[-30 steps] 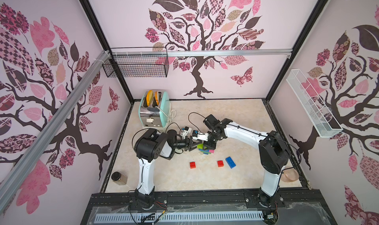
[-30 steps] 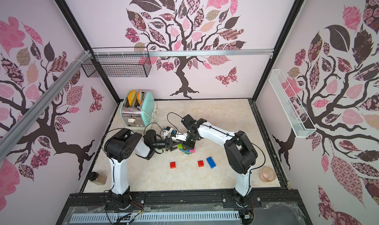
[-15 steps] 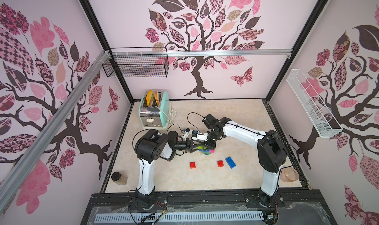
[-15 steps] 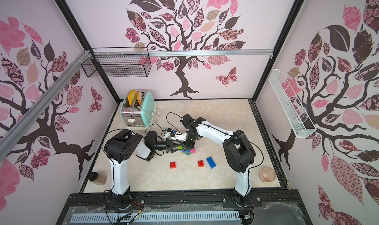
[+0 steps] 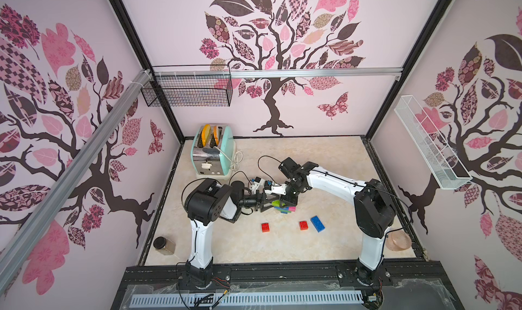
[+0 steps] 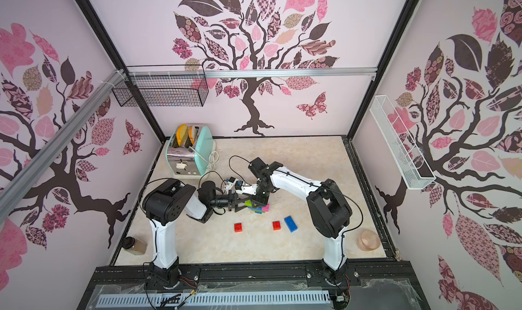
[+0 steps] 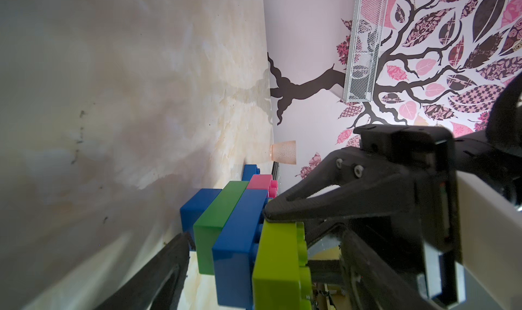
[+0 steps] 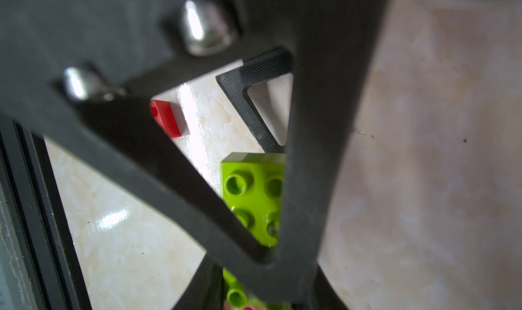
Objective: Assemble a heart with lego
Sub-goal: Assemble the lego brick with the lego brick.
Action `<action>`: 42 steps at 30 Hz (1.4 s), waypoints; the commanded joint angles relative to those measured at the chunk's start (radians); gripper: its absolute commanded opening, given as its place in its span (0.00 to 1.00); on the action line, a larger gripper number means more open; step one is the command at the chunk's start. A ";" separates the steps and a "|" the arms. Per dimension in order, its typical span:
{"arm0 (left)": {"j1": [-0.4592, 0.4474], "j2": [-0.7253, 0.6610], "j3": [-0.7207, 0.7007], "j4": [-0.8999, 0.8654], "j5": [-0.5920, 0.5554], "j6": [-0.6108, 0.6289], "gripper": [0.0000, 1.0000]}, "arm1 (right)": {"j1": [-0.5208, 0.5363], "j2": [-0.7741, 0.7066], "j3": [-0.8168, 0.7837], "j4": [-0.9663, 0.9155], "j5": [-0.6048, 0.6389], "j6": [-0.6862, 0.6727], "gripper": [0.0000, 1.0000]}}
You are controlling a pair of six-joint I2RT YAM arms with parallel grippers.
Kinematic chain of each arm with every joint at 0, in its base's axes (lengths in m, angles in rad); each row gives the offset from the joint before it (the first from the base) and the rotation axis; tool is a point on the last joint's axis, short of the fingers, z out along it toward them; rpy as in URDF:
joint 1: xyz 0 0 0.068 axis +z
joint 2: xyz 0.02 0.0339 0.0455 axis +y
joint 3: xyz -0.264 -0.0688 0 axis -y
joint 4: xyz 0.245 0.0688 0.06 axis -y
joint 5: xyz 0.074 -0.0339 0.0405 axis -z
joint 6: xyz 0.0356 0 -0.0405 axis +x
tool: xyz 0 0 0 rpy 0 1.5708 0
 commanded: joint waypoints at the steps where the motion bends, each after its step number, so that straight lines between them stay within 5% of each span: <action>1: -0.008 -0.032 -0.015 0.014 -0.005 0.002 0.81 | 0.007 0.027 0.024 -0.031 0.006 -0.013 0.20; 42: -0.045 -0.030 0.005 0.014 0.007 -0.013 0.29 | 0.027 0.026 -0.019 0.016 0.041 -0.004 0.24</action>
